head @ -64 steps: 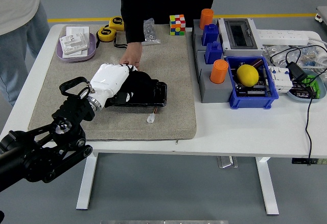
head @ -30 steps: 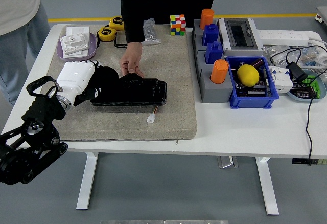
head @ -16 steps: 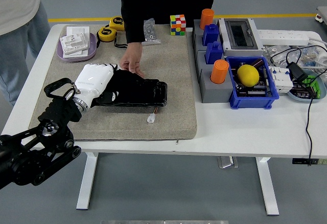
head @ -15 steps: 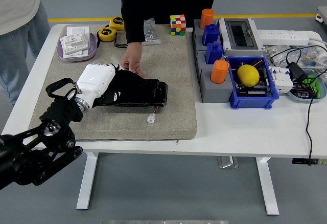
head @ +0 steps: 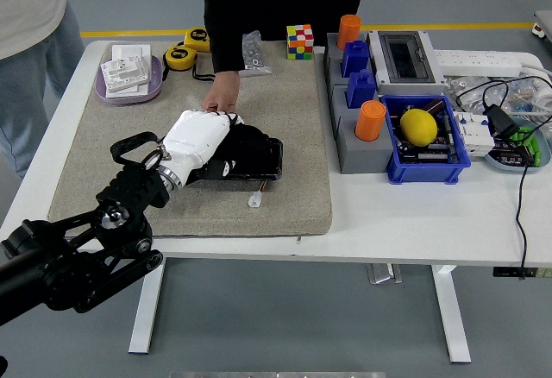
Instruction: Pick the rag up,wipe the panel,place it on the desk
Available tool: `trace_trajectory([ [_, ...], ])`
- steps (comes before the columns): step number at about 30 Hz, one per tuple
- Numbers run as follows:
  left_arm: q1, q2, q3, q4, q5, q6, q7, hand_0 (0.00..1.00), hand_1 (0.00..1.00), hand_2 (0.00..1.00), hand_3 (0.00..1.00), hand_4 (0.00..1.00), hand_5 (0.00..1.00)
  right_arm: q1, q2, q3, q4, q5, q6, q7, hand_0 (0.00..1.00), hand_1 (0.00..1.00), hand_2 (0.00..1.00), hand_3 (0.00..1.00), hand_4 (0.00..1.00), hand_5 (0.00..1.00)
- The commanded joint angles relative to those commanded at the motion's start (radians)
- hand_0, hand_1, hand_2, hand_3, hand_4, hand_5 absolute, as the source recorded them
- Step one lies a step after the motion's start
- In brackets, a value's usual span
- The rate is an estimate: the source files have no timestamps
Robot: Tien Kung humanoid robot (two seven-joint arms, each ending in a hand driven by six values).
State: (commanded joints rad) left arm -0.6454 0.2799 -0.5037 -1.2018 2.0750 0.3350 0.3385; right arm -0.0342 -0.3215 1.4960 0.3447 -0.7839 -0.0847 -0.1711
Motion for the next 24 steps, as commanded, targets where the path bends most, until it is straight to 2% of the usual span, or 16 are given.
trace_trajectory([
  [6, -0.018, -0.018, 0.032, -0.014, -0.006, -0.002, 0.003, 0.227, 0.124, 0.414, 0.265, 0.087, 0.002, 0.003, -0.003, 0.000, -0.003, -0.003, 0.004, -0.003, 0.691, 0.469, 0.647, 0.621, 0.998, 0.691],
  [24, -0.041, -0.044, 0.103, -0.039, -0.017, -0.003, 0.008, 0.227, 0.124, 0.414, 0.266, 0.090, 0.002, 0.005, -0.004, -0.002, -0.004, -0.003, 0.004, -0.005, 0.688, 0.469, 0.648, 0.620, 0.998, 0.690],
])
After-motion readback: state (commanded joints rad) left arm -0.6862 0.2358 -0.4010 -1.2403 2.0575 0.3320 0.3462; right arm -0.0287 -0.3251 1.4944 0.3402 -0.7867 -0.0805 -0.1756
